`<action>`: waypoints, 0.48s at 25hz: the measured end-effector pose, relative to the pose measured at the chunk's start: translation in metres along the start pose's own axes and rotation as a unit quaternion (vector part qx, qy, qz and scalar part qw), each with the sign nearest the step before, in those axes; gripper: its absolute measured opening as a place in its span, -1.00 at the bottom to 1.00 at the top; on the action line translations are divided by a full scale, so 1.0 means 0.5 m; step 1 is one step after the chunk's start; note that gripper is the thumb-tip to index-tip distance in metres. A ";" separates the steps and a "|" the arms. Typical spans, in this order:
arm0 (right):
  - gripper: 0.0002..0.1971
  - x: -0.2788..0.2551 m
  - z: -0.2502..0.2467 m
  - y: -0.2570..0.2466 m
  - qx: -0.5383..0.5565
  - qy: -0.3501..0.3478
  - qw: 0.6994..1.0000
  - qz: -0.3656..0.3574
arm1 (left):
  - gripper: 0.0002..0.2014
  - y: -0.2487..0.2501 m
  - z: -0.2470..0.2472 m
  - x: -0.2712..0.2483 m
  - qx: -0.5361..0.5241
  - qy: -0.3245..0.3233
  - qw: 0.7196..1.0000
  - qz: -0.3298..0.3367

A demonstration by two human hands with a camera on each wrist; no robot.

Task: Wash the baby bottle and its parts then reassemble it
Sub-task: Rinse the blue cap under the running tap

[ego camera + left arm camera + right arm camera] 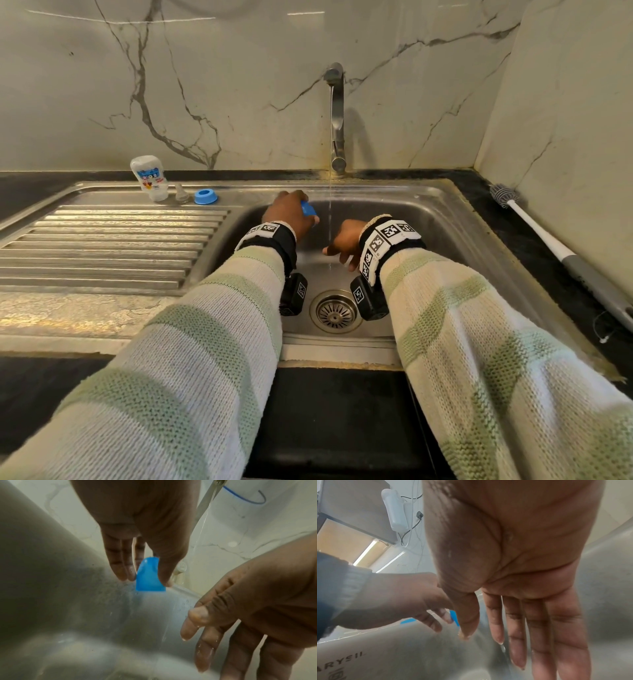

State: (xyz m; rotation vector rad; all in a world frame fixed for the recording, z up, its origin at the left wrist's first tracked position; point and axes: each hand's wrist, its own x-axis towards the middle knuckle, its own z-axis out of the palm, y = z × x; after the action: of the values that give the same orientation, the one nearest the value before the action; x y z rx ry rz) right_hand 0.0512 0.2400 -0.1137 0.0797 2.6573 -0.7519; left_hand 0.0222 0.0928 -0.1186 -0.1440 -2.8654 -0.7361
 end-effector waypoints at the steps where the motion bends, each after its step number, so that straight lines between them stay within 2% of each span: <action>1: -0.58 -0.001 0.000 0.001 -0.002 -0.001 1.000 -0.001 | -0.45 0.003 -0.004 0.000 0.010 -0.011 1.000 0.006; 2: -0.58 -0.002 0.000 0.002 -0.003 -0.003 1.000 -0.001 | -0.45 0.007 -0.004 -0.003 0.022 -0.028 0.999 0.005; 5: -0.60 -0.001 0.001 0.002 -0.012 -0.003 1.000 -0.001 | -0.48 0.010 0.000 -0.006 0.018 0.007 1.000 0.010; 8: -0.58 0.002 0.002 0.005 -0.014 -0.003 1.000 -0.003 | -0.50 0.011 0.005 -0.018 0.056 -0.086 0.995 0.001; 10: -0.58 0.001 0.002 0.008 -0.015 -0.003 1.000 0.000 | -0.50 0.014 -0.002 -0.020 0.018 -0.065 0.998 -0.021; 12: -0.58 -0.004 0.001 0.004 -0.016 -0.002 1.000 0.000 | -0.45 0.022 -0.015 -0.015 -0.015 -0.023 1.000 0.003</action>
State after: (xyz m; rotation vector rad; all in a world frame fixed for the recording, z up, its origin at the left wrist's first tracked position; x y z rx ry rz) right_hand 0.0533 0.2419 -0.1145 0.0709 2.6651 -0.7093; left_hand 0.0322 0.0984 -0.1087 -0.1746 -2.8966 -0.7846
